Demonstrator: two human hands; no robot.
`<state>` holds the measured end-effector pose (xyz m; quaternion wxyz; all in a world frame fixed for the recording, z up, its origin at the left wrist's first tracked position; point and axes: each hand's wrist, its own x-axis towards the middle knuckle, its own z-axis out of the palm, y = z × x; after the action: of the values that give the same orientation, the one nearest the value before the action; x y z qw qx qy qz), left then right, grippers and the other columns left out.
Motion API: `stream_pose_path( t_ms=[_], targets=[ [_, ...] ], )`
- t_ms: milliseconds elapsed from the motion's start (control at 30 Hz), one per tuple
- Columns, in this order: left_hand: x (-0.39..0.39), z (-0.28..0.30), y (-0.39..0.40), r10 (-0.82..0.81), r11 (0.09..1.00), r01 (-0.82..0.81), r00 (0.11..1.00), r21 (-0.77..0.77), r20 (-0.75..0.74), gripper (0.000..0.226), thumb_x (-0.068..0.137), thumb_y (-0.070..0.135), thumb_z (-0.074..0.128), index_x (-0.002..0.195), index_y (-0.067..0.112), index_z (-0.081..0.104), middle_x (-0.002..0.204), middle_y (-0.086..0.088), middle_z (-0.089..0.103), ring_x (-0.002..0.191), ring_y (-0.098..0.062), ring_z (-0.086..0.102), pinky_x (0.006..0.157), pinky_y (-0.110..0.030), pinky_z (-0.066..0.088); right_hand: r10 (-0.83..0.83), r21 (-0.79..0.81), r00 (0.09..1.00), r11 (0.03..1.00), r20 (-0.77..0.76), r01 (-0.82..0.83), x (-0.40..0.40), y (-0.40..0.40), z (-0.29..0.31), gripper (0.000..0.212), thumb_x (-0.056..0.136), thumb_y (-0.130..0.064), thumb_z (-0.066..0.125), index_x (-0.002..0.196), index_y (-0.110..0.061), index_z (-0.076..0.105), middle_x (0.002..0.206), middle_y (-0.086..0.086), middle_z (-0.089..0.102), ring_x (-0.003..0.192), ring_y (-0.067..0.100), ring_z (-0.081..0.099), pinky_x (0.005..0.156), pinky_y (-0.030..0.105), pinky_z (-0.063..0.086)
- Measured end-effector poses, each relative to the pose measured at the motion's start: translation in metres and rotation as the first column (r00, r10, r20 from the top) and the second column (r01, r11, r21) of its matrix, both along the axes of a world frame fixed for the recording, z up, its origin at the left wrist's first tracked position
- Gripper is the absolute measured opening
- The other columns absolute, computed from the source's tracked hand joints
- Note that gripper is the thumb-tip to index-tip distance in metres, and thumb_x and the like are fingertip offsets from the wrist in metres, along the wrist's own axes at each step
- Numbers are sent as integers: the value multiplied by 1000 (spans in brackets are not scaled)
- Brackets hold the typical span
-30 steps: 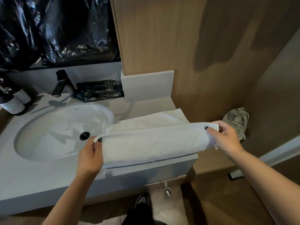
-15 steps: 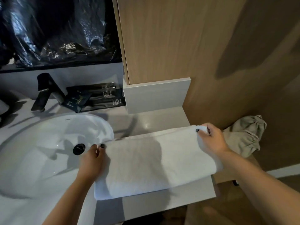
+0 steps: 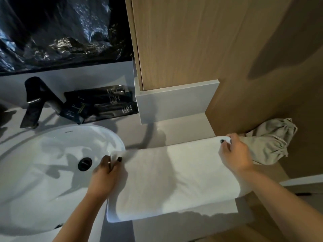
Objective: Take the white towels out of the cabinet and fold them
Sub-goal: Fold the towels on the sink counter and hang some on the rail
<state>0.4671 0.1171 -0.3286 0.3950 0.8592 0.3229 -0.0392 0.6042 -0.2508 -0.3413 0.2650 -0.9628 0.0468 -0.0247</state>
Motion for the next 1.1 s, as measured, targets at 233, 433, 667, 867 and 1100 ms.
stream_pose_path(
  t_ms=[233,433,667,867,1100],
  targets=[
    [11,-15,-12,-8,988,11,1000,154,-26,14,103,21,39,108,8,42,85,-18,57,76,-35,54,68,-37,38,12,-173,999,985,47,-4,-2,6,0,20,96,-18,57,114,-10,58,93,16,69,82,38,66,61,31,37],
    [9,7,-37,-163,830,102,985,549,64,34,95,15,53,122,-5,52,117,-29,61,103,-49,62,80,-56,51,257,-257,932,947,256,-191,-24,44,19,50,87,-6,50,137,-5,48,136,15,52,129,33,47,104,47,35],
    [-10,-12,-108,-625,611,626,757,485,-190,72,93,43,-3,155,8,-6,164,-10,-12,150,-26,-16,123,-45,-7,722,-311,652,580,-231,-753,-84,101,-5,59,100,-33,13,157,-19,4,164,-2,-3,150,18,-13,121,42,-8],
    [-11,-27,-91,-563,646,565,807,513,-180,74,94,63,-1,154,23,-20,161,-1,-27,146,-17,-30,119,-36,-19,664,-380,715,616,-219,-689,-57,72,-11,68,98,-59,4,155,-25,-10,164,-7,-10,149,11,-20,120,40,-9],
    [-20,-24,-64,-484,715,497,859,492,-164,82,91,72,6,154,25,-20,160,-3,-27,147,-20,-28,121,-40,-14,502,-407,837,733,-218,-545,-33,23,-19,80,94,-71,6,155,-25,-15,163,-8,-18,147,8,-23,122,38,-10]
  ],
)
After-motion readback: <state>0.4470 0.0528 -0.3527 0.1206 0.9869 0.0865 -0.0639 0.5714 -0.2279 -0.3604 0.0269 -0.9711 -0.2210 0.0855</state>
